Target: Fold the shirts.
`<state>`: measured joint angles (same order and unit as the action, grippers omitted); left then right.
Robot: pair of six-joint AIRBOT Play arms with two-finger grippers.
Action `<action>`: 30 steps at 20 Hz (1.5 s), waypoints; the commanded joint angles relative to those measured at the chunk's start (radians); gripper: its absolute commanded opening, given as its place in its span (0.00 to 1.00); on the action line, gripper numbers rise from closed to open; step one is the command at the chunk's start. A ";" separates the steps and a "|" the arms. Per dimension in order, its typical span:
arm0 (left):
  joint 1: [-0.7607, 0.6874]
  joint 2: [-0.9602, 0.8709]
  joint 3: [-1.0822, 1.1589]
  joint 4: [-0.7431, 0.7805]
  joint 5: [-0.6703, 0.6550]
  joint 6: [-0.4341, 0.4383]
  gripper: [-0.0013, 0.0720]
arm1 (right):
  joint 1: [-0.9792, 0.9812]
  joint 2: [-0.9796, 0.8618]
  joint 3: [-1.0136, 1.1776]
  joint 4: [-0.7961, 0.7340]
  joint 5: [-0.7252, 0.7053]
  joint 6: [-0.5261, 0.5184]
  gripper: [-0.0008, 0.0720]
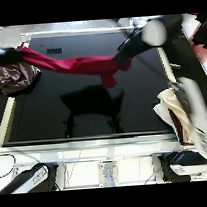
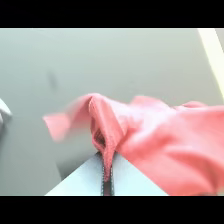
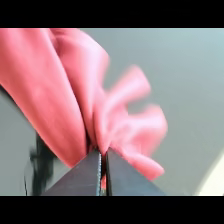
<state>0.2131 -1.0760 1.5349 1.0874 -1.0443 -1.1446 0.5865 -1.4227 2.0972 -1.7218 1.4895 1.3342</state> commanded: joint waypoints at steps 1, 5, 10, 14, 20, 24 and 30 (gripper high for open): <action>0.034 0.306 0.005 -0.019 0.098 -0.002 0.04 | 0.106 0.279 -0.002 -0.003 -0.001 0.088 0.03; 0.034 0.468 0.005 -0.017 0.153 -0.114 0.04 | 0.197 0.403 -0.002 0.000 -0.148 0.117 0.03; 0.034 0.300 -0.105 0.299 -0.240 -0.371 0.04 | 0.085 0.363 -0.185 -0.040 -0.060 0.123 0.03; 0.005 -0.020 -0.212 0.299 -0.151 -0.369 0.04 | -0.156 0.182 -0.377 0.050 -0.119 0.173 0.04; -0.061 -0.360 -0.145 0.251 0.191 -0.367 0.55 | -0.296 -0.145 -0.345 0.206 -0.358 0.192 0.77; 0.003 -0.195 -0.129 0.260 0.375 -0.367 0.54 | -0.343 -0.104 -0.164 0.027 -0.235 0.190 0.77; 0.174 0.246 -0.425 0.472 0.314 -0.444 0.52 | -0.520 0.098 -0.087 -0.001 -0.083 0.146 0.77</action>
<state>0.3088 -1.0161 1.2720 1.4853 -0.7136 -1.5215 0.1440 -1.4014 1.9907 -1.7058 1.3281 1.4925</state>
